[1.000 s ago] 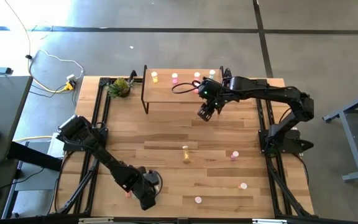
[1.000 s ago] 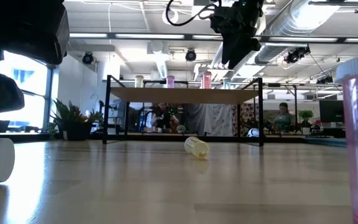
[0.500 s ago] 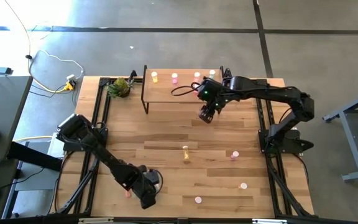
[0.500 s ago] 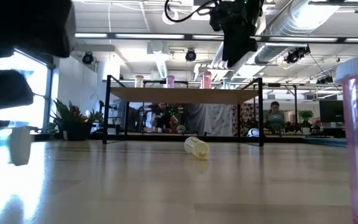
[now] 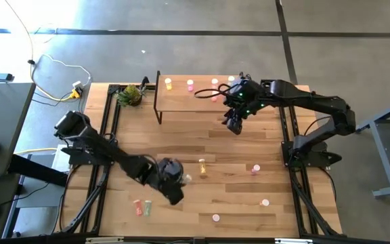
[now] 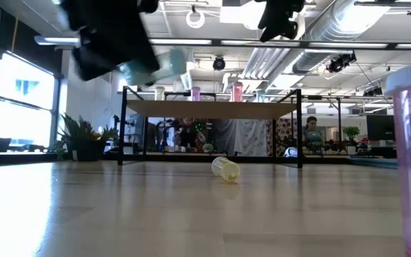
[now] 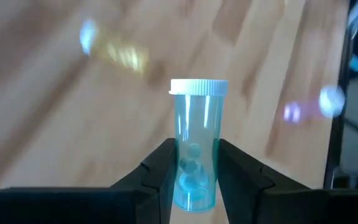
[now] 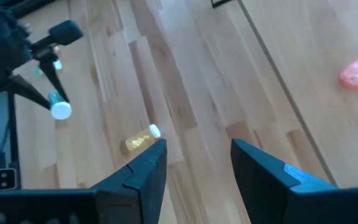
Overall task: Pick and place medicine bottles onto shelf by color
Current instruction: Put the right pill bottle on the shelf
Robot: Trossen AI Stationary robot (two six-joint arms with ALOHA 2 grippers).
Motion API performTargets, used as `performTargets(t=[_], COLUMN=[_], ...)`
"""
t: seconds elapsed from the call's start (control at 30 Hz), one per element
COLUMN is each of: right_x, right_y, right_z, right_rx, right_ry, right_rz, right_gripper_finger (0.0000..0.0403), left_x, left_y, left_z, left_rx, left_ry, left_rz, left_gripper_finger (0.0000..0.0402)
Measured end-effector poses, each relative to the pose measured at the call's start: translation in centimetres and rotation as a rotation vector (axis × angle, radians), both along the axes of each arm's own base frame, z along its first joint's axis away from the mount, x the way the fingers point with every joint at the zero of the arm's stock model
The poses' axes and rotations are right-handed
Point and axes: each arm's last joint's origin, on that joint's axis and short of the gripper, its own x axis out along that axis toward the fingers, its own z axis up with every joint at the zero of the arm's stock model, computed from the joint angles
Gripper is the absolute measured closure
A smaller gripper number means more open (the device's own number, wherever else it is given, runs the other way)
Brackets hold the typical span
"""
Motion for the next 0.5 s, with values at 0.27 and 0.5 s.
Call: performTargets(t=[0.27, 0.5], right_x=[0.3, 0.6], right_y=[-0.1, -0.1], right_z=[0.2, 1.5], right_rx=[-0.007, -0.025], right_ry=[-0.037, -0.124], right_rz=[0.004, 0.0], right_gripper_finger=[0.0233, 0.0222], left_x=[1.6, 2.5], left_y=[4.6, 9.3], left_z=[3.2, 4.2], left_rx=[0.091, 0.144], left_ry=[-0.196, -0.244], left_rz=[0.027, 0.006], left_gripper_finger=[0.031, 0.0309])
